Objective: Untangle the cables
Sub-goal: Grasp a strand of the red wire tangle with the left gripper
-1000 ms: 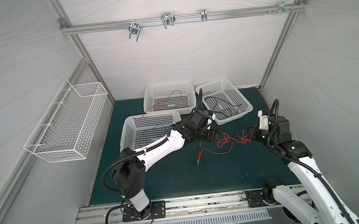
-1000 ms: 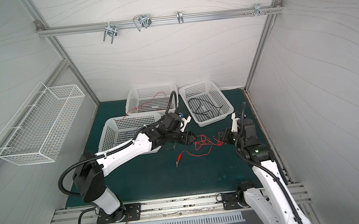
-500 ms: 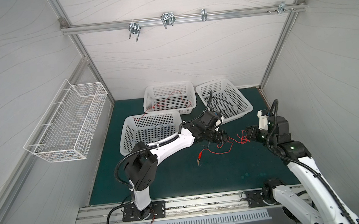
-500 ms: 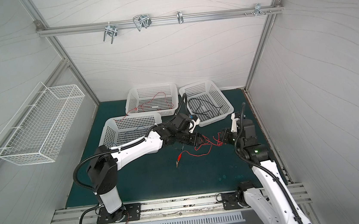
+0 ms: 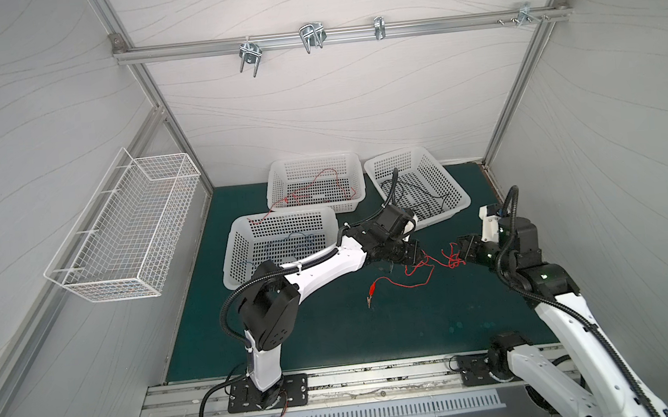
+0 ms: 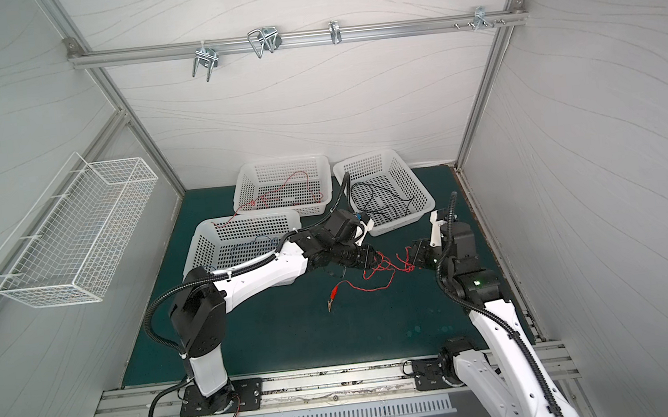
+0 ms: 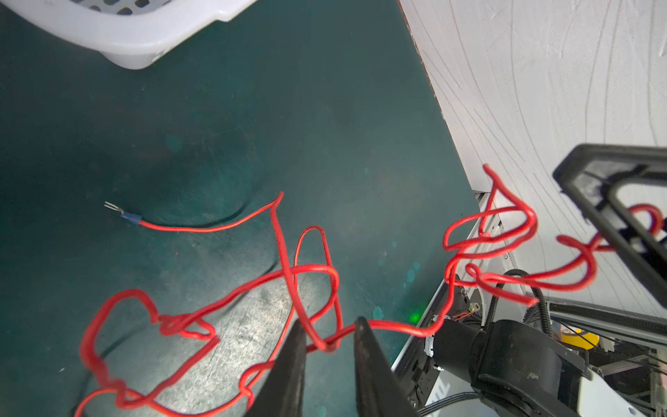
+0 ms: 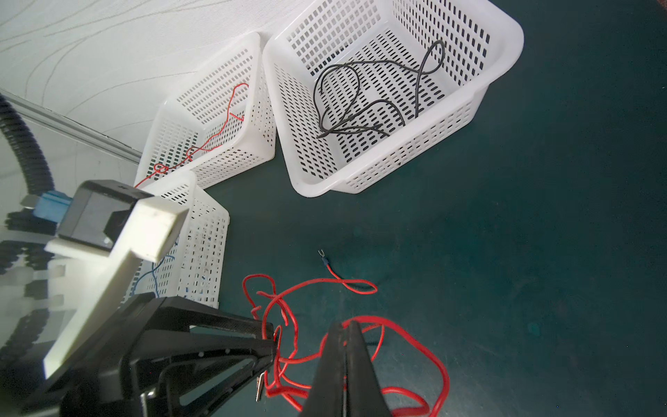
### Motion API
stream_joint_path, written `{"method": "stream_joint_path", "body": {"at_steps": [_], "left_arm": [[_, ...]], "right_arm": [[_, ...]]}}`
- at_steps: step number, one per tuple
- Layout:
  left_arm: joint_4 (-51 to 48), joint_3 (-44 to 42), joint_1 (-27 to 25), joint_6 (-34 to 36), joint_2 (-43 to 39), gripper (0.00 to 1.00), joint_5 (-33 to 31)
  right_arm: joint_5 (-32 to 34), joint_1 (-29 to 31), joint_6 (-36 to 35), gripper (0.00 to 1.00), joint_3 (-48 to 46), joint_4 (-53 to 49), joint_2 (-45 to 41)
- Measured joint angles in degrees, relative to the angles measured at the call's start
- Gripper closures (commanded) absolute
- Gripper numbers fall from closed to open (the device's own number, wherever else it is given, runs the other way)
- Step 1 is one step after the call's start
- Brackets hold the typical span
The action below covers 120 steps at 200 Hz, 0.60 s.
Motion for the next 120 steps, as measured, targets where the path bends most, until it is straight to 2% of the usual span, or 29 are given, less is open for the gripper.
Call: {"method": "stream_joint_path", "body": {"at_steps": [51,66,120], "left_arm": [[0.1,0.0,0.0,-0.3,1.1,0.89,0.0],[0.1,0.0,0.0,-0.4,1.4,1.00,0.0],[-0.7,0.0,0.0,1.2,1.4,1.00,-2.7]], "right_arm": [[-0.1,0.0,0.0,1.00,0.0,0.2,0.0],[-0.1,0.0,0.0,1.00,0.0,0.2,0.0],[0.2,0.0,0.0,1.00,-0.6,0.2,0.1]]}}
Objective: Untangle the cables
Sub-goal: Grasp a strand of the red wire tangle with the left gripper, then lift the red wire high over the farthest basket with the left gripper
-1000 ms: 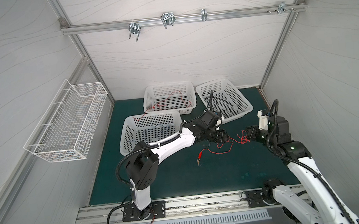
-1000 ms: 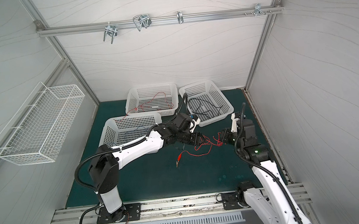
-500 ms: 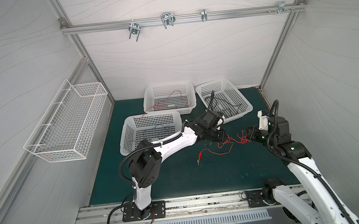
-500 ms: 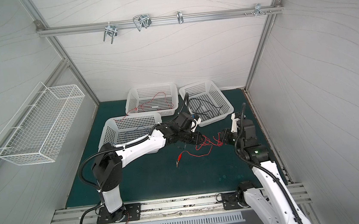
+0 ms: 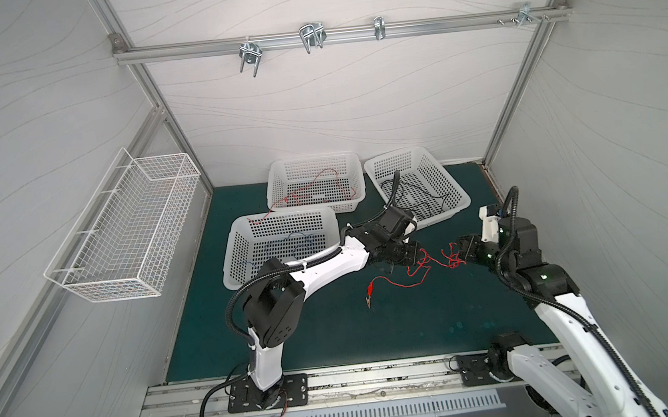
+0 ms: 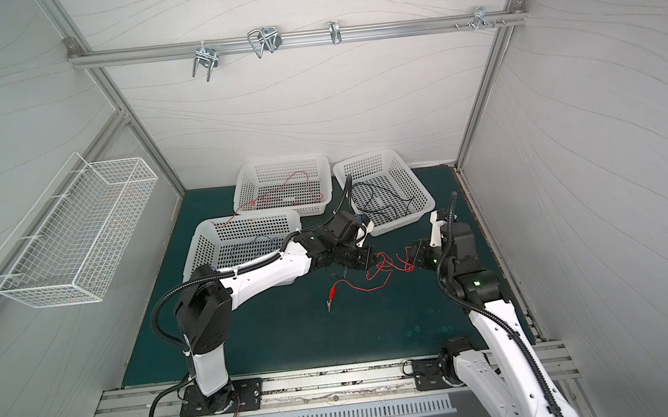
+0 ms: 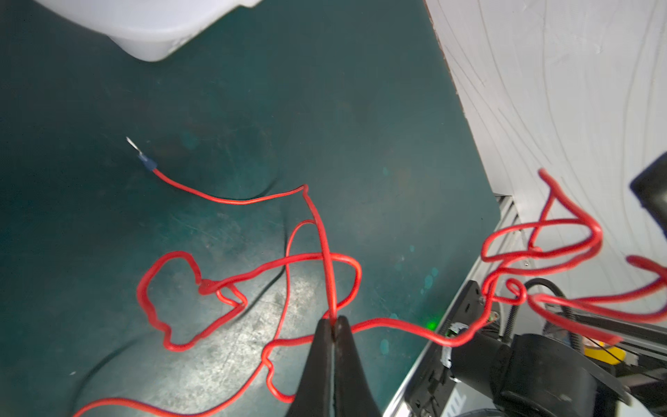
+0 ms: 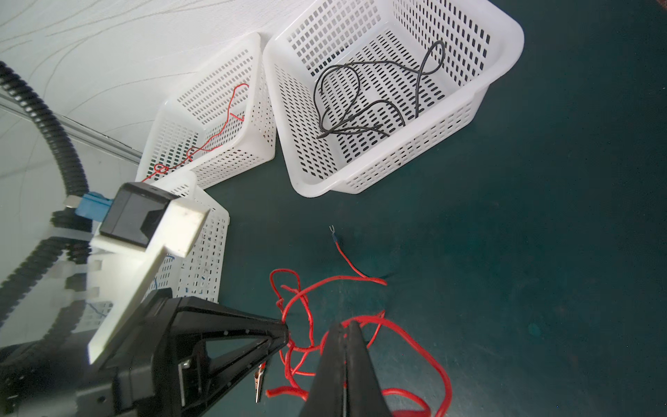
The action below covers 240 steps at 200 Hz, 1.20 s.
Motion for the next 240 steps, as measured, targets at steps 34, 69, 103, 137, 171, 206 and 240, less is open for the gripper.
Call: {"method": "stream_joint_path", "body": {"at_steps": [34,69,103,137,171,206,240], "left_arm": [[-2.2,0.0,0.0,2.9,-2.6,1.00,-3.8],[-3.0,0.0,0.0,5.8,-8.8,1.00,-7.3],[-3.0,0.0,0.0,8.5,-15.5,1.00,-10.0],[-3.0,-0.8,0.0,10.8,-20.3,1.00,-13.3],[-4.6,-1.1,0.0,13.6,-23.7,1.00,-19.5],[-6.5,-0.5,1.7,15.2,-24.7,1.00,-24.2],[-8.1,2.7,7.7,15.1,-24.4,1.00,-24.2]], "right_arm": [[1.4,0.0,-0.8,1.00,-1.2,-0.1,3.1],[3.1,0.1,-1.3,1.00,-3.4,0.0,6.9],[4.0,0.1,-1.4,1.00,-5.0,0.7,9.7],[4.7,0.1,-1.4,1.00,-5.4,1.8,13.0],[4.7,0.1,-1.4,1.00,-5.5,3.1,15.4],[4.2,0.1,-1.4,1.00,-5.5,4.4,16.3],[3.8,0.1,-1.4,1.00,-5.5,5.1,17.0]]}}
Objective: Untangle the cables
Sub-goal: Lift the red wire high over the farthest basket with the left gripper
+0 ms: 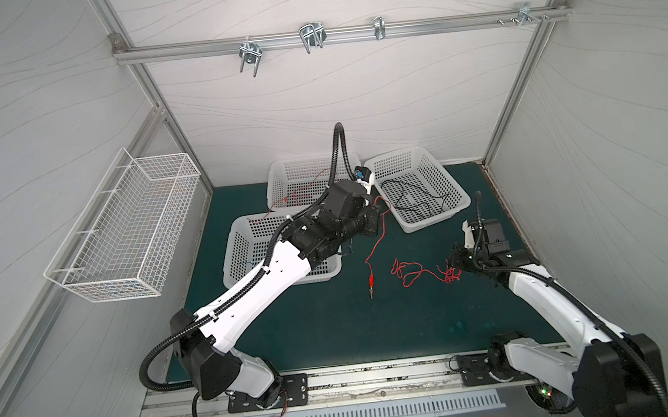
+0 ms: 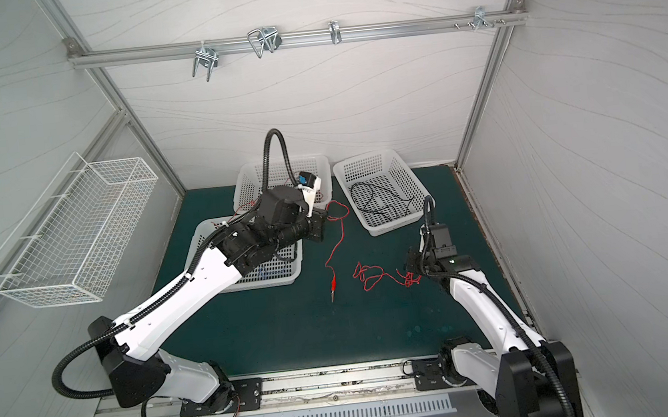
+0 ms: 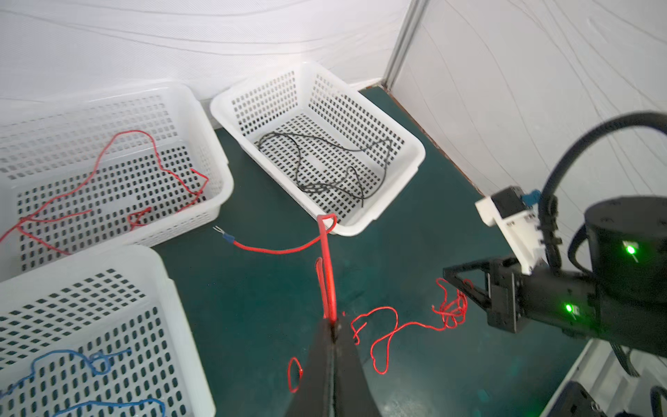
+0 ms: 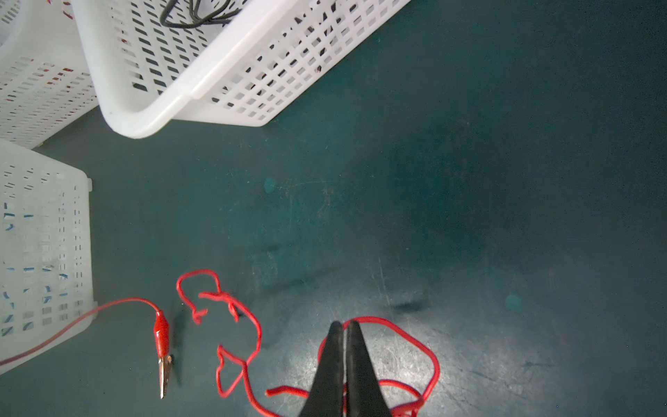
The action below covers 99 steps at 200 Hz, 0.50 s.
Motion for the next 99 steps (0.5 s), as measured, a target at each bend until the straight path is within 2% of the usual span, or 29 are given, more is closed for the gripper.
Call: {"method": "stream_joint_path", "body": {"at_steps": [30,99], "left_arm": [[-0.3,5.7,4.6,0.1,1.9,1.00,0.2],[1.4,18.0,11.1,0.1,7.8,1.00,3.9]], "right_arm": [[0.0,0.0,0.0,1.00,0.0,0.2,0.1],[0.4,0.0,0.0,1.00,-1.0,0.8,0.1]]}}
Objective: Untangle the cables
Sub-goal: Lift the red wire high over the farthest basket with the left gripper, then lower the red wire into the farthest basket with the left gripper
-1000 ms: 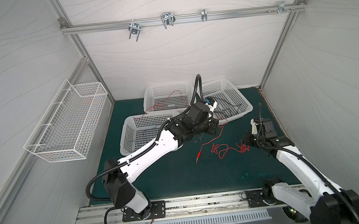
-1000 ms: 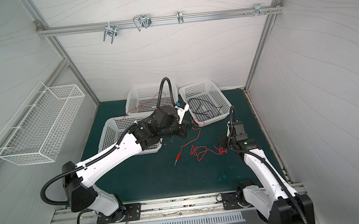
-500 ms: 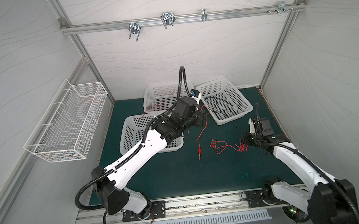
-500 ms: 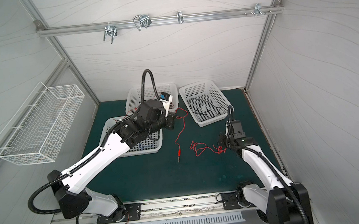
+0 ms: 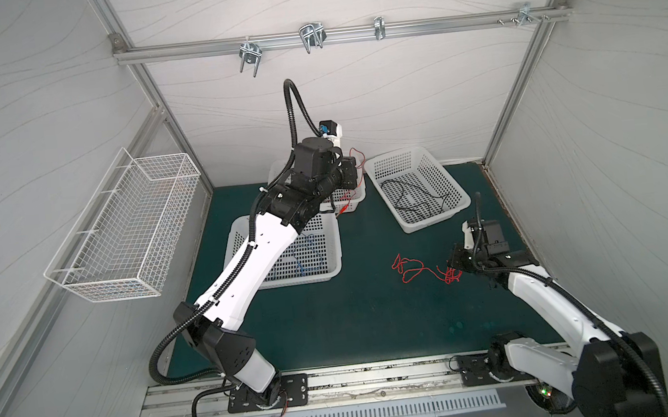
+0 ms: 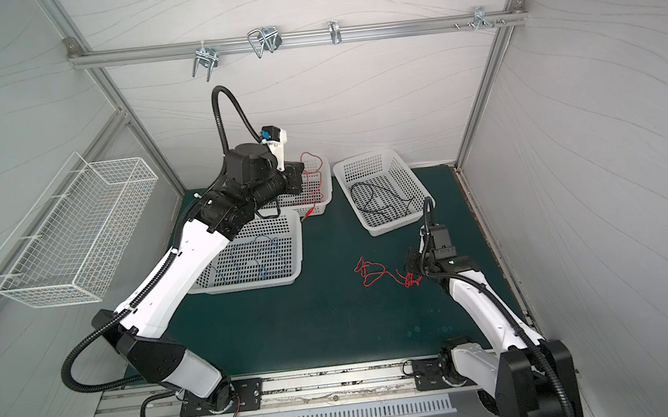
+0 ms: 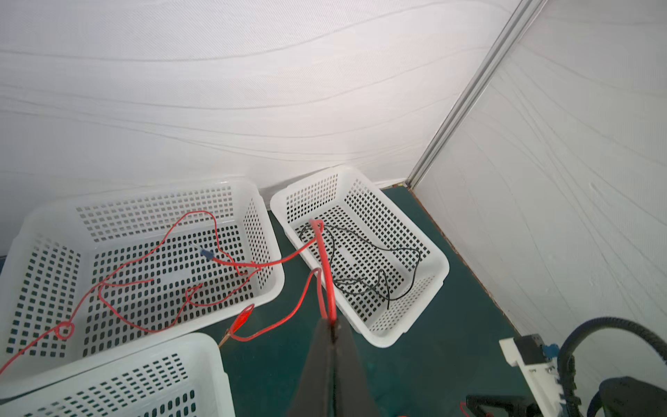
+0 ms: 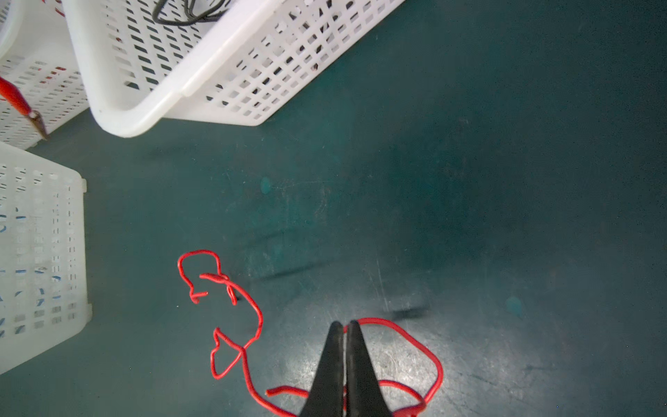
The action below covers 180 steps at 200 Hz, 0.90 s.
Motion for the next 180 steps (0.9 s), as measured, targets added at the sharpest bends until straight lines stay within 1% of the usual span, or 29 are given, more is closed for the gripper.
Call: {"method": "stream_joint_path", "body": {"at_steps": [34,73,90,108,139,180], "left_arm": [[4.1,3.6,3.0,-0.2,1.8,1.00,2.1],[6.5,11.1,7.0,-3.2,5.9,1.00,7.9],[7.6,12.9,8.5,-4.8,7.1,1.00,10.6],[8.7,14.0,9.5,-5.6,8.1,1.00,11.6],[10.3,14.1,11.0,-5.7,9.7,1.00,11.0],[13.2,14.1,12.2,-3.5,13.7,1.00,4.8]], "right_arm": [[0.3,0.0,0.2,1.00,-0.1,0.0,0.0],[1.0,0.0,0.5,1.00,-0.8,0.0,-0.7],[1.3,0.0,0.7,1.00,-1.3,-0.1,-1.4],[1.6,0.0,1.0,1.00,-1.9,-0.1,-2.5],[2.0,0.0,1.7,1.00,-3.2,-0.6,-4.7],[2.6,0.0,2.2,1.00,-3.7,-2.9,-7.4]]}}
